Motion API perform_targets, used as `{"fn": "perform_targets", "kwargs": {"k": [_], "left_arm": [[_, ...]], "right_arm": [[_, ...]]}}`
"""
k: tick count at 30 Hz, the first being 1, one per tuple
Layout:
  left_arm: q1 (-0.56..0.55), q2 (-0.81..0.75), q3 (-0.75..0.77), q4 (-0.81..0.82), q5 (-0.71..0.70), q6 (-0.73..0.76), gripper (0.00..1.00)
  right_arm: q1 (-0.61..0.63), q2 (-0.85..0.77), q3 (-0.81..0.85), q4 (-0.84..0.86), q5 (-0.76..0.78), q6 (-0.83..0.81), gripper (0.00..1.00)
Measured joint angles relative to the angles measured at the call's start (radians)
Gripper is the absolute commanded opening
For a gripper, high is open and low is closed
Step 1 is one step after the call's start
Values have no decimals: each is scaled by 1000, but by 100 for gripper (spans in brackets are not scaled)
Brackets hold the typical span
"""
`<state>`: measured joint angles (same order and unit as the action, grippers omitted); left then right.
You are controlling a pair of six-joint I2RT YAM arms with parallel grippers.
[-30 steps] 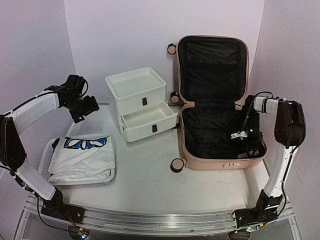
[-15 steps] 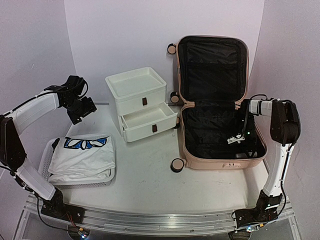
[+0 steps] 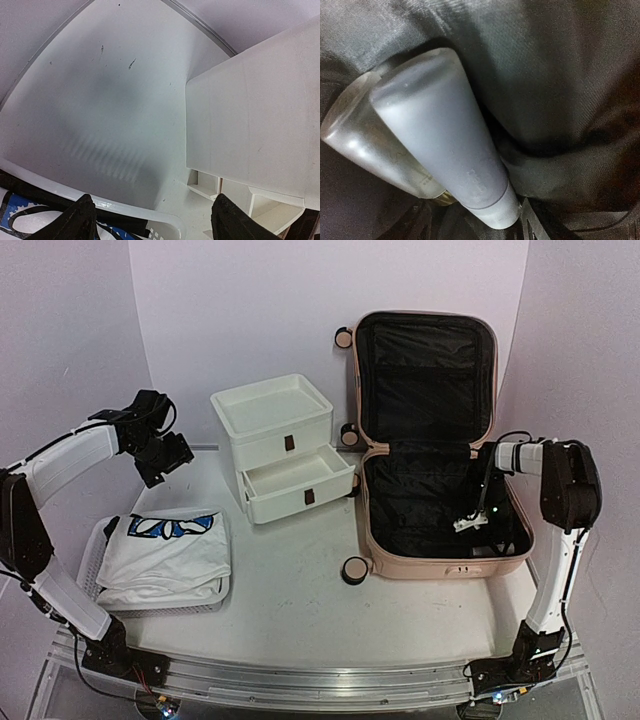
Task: Open, take out, and arrange the luggage
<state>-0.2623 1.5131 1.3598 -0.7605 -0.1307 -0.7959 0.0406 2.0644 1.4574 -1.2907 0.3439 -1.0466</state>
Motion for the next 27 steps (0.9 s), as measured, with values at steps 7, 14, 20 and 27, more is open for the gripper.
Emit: {"fn": "perform_targets", "kwargs": {"k": [7,14,20,27], "left_arm": [[0,0,-1,0,4,-21,79],[2,0,-13,-2,8,-42,78],[2,1,-13,-2,25,-42,78],[2,22,-13,-13,34,-41,77]], "right_arm": [[31,-18,-42,63,66,10,40],[32,-81,-109,129,-17,30,22],[43,-116,-100,176,-170,113,16],[45,-118,-56,242,-282,209,30]]}}
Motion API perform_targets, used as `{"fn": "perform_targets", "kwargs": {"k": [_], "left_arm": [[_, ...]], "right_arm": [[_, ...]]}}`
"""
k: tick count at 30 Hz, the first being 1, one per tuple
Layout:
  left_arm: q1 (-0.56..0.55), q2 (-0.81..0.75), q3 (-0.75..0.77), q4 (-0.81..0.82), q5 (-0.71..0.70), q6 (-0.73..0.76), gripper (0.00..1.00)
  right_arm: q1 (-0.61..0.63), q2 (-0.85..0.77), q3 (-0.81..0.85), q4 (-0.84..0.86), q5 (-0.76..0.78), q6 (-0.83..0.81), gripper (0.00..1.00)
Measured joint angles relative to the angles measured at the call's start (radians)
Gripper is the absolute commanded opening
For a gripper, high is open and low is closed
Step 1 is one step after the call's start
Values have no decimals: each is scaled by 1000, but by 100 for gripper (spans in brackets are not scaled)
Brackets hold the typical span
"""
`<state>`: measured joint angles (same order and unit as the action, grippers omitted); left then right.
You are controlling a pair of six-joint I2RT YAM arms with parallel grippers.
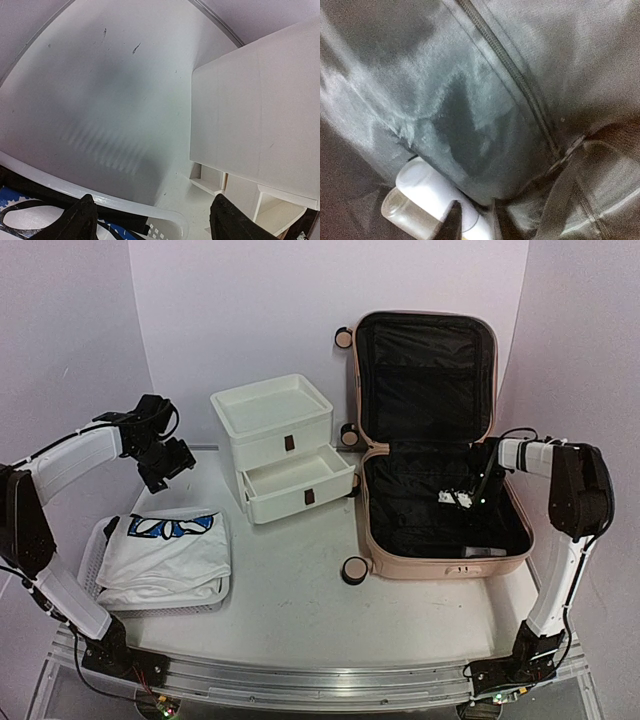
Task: Open, take out, and arrange the luggage
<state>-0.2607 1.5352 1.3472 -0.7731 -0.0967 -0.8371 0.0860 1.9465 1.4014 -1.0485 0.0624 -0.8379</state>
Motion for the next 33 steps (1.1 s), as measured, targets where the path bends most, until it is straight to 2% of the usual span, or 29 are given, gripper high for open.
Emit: {"fn": "perform_targets", "kwargs": {"k": [3,11,30,33], "left_arm": [[0,5,0,-5,2,0,78],[0,6,0,-5,15,1,77],[0,-6,-40,-1,5,37,77],[0,-23,-64,7,5,52,77]], "right_arm": [[0,0,6,1,-27,4,38],[0,3,-4,-83,-96,-47,47],[39,82,-52,-98,-51,-77,52],[61,79,-74,-82,-14,-78,59]]}}
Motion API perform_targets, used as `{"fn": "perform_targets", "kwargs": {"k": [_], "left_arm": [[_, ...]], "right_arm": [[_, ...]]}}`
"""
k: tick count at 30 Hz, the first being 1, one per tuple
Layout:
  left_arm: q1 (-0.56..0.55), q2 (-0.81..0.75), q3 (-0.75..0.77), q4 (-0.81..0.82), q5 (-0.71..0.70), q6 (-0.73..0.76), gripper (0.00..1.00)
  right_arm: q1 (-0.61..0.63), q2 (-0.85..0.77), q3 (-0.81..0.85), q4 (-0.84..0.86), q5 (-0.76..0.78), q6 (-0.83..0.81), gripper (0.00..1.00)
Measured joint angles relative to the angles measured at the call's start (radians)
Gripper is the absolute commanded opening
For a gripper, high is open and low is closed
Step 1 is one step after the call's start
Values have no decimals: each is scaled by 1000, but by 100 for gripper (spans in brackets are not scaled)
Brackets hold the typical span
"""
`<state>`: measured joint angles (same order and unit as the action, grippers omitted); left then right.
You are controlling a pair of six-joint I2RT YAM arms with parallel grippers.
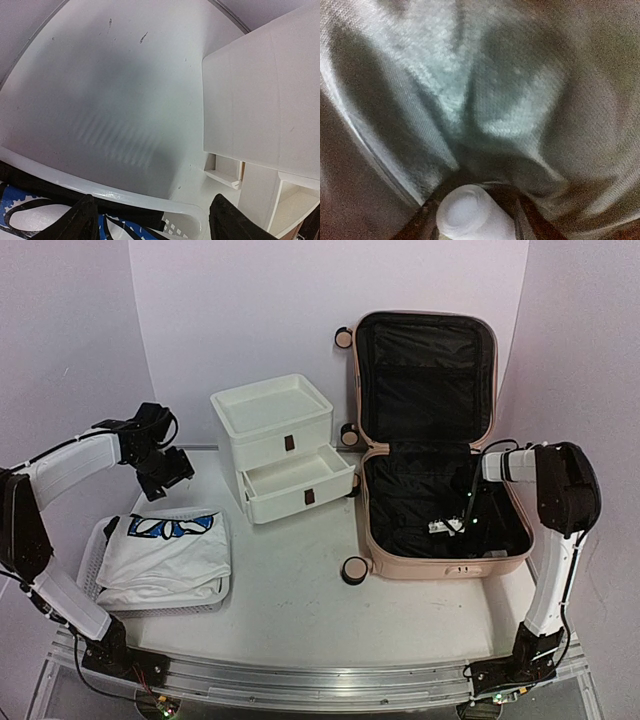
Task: Open, take out, and arrange the luggage
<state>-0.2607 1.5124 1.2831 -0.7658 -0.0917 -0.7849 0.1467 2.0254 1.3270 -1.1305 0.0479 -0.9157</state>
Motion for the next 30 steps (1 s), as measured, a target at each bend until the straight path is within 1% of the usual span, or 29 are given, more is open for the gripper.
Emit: {"fn": "perform_targets", "kwargs": {"k": [2,5,8,12,17,22,25,28,30], "left_arm": [[0,-10,-10,3,0,8,77],[0,-25,-19,12,2,27,77],[0,-36,-23,19,11,44,77],[0,-44,-23,34,34,73,76],[0,-50,-23,35,70,119,76],[0,-51,10,34,134,182,76],[0,-51,44,35,168,208,77],[0,-51,86,34,204,222,77],[0,-51,116,32,225,232,76]], "right_arm": [[13,-9,-14,9,19,3,58],[27,-14,-23,21,43,0,45],[35,-18,-24,44,54,-3,39],[50,-40,-35,74,51,-3,28],[57,-117,-47,113,27,-2,21],[57,-204,-45,172,5,24,16],[57,-220,-32,184,-22,68,14],[57,-220,-8,216,-55,146,5],[57,-220,12,232,-72,196,4]]}}
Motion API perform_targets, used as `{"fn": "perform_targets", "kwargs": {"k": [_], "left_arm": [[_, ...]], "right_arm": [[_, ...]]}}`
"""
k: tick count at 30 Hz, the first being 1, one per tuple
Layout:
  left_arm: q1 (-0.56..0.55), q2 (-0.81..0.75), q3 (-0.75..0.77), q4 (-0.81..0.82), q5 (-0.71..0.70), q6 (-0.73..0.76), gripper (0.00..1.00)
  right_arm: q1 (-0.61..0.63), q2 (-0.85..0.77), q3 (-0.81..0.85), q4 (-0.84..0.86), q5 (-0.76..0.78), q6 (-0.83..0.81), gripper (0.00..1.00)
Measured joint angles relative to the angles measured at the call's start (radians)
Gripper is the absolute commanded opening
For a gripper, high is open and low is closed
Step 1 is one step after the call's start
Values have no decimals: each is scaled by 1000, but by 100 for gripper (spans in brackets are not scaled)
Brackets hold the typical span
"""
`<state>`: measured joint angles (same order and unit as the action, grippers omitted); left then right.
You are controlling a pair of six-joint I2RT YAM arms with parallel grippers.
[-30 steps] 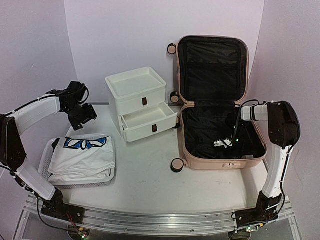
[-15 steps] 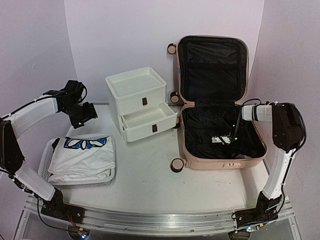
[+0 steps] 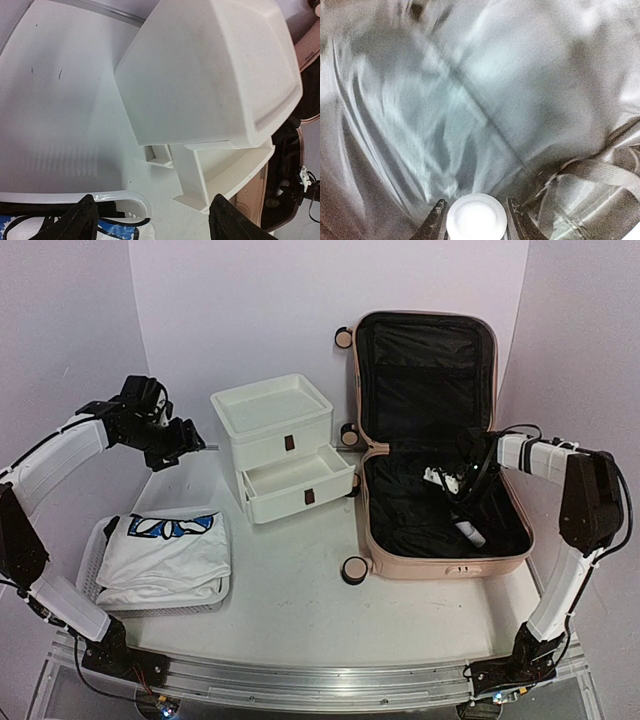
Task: Open, take out, and arrange the luggage
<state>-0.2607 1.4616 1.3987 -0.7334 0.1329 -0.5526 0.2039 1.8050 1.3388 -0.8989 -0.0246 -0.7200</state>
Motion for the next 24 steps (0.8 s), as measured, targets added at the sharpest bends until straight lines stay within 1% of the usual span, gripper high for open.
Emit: {"fn": "perform_targets", "kwargs": {"k": [4,6,8,11,14,19,21,24], "left_arm": [[0,0,70,-3,48,16,76],[0,1,103,-4,61,29,76],[0,7,134,-10,71,37,76],[0,31,184,-10,82,60,76],[0,64,223,-11,81,94,77],[0,102,255,17,116,137,78],[0,108,257,42,153,142,78],[0,115,258,80,198,154,79]], "right_arm": [[0,0,74,36,-42,117,3],[0,0,114,52,-62,168,0],[0,0,148,64,-84,211,0],[0,0,185,82,-127,277,0],[3,0,190,137,-187,324,0],[45,3,230,213,-302,328,0],[77,17,296,233,-351,323,0],[137,33,372,325,-406,322,0]]}}
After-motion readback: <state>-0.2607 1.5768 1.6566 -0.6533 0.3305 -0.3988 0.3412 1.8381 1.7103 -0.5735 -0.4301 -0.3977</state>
